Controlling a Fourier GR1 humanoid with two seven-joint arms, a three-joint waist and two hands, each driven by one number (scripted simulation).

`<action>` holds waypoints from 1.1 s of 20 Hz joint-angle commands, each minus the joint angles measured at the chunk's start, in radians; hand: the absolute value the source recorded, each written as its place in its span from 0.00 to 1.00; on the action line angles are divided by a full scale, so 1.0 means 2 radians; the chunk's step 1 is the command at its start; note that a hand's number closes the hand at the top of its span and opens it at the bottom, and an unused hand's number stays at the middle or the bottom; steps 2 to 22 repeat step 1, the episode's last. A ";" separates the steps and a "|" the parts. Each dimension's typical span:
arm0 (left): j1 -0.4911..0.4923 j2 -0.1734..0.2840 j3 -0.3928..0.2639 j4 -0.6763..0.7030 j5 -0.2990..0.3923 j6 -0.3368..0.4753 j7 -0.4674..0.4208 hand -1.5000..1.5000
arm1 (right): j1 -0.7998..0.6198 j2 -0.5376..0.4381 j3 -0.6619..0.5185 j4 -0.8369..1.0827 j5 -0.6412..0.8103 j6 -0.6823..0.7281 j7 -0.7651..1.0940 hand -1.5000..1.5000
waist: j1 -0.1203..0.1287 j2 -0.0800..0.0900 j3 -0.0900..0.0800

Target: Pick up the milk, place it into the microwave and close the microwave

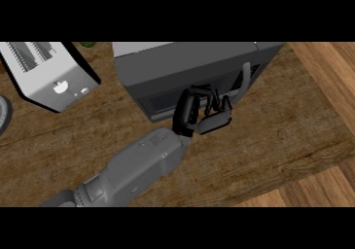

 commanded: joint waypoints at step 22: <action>-0.044 0.000 0.027 0.039 0.012 -0.003 0.011 1.00 | -0.008 -0.008 -0.001 0.015 -0.005 0.017 -0.005 0.00 | -0.002 0.006 -0.001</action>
